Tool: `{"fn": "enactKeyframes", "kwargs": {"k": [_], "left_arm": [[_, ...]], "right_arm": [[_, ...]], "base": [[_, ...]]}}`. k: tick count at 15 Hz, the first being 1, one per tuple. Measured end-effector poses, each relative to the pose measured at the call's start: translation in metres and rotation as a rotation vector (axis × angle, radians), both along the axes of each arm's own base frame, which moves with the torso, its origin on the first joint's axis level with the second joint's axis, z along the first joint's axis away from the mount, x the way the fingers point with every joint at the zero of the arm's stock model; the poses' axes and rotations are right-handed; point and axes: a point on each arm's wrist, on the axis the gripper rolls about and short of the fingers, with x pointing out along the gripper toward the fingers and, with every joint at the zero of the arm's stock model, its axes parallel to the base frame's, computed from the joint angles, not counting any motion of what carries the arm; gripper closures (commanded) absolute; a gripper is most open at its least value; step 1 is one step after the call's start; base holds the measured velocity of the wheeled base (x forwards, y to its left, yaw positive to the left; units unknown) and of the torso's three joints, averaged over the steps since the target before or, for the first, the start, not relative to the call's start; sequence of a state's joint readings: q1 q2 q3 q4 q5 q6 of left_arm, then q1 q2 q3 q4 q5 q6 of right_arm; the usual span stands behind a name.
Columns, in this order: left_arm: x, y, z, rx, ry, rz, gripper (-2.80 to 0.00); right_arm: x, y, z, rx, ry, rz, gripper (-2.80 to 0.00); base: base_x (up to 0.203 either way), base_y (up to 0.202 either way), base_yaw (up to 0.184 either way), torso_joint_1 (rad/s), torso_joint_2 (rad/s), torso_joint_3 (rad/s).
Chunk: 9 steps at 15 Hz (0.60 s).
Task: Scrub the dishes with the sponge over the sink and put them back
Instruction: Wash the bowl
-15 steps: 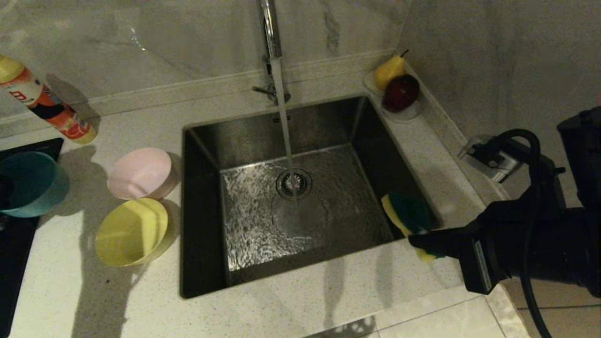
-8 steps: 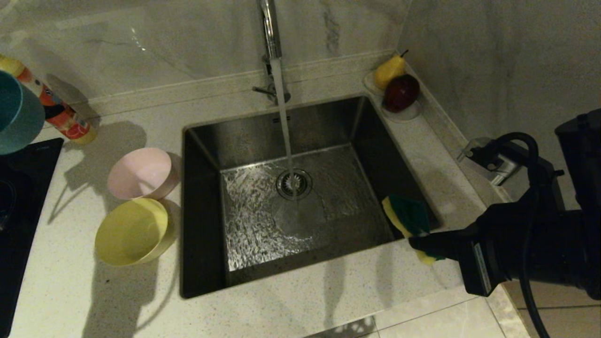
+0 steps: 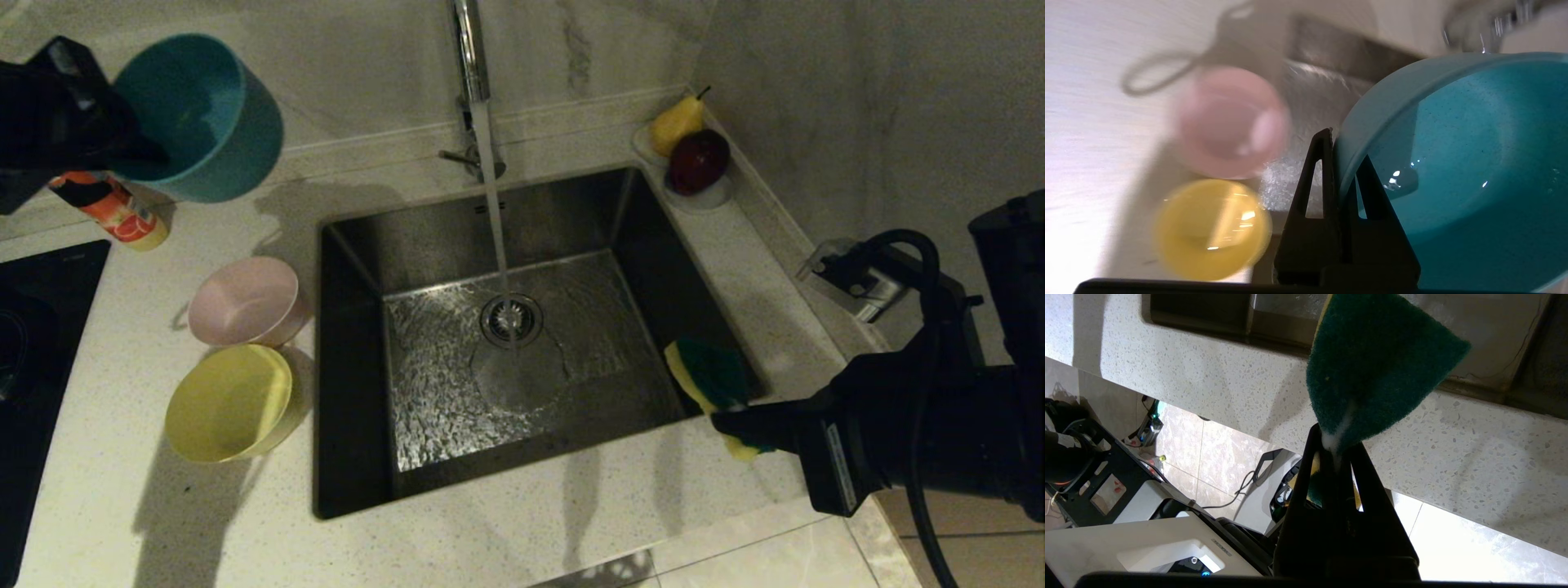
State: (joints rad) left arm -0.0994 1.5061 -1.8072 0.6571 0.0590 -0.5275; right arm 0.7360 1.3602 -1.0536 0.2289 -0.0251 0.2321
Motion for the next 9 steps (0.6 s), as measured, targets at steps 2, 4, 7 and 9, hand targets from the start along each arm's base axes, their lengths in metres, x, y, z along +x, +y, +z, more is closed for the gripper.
{"fn": "enactKeyframes", "kwargs": {"k": [2, 4, 7, 9], "left_arm": [[0.019, -0.032, -0.011, -0.009, 0.028, -0.066, 0.0], [0.036, -0.062, -0.024, -0.019, 0.065, -0.141, 0.0], [0.058, -0.095, -0.047, -0.023, 0.125, -0.203, 0.0], [0.071, -0.11, -0.062, -0.012, 0.16, -0.2, 0.0]], "right_arm": [[-0.001, -0.001, 0.002, 0.002, -0.009, 0.001, 0.0], [-0.001, -0.001, 0.004, 0.01, -0.021, -0.002, 0.0], [-0.001, -0.002, 0.005, 0.018, -0.028, -0.006, 0.0], [-0.002, -0.003, 0.005, 0.018, -0.029, -0.007, 0.0]], "base": [[0.0, 0.0, 0.0, 0.0, 0.0, 0.0], [0.0, 0.0, 0.0, 0.0, 0.0, 0.0], [0.0, 0.0, 0.0, 0.0, 0.0, 0.0], [0.0, 0.0, 0.0, 0.0, 0.0, 0.0]]}}
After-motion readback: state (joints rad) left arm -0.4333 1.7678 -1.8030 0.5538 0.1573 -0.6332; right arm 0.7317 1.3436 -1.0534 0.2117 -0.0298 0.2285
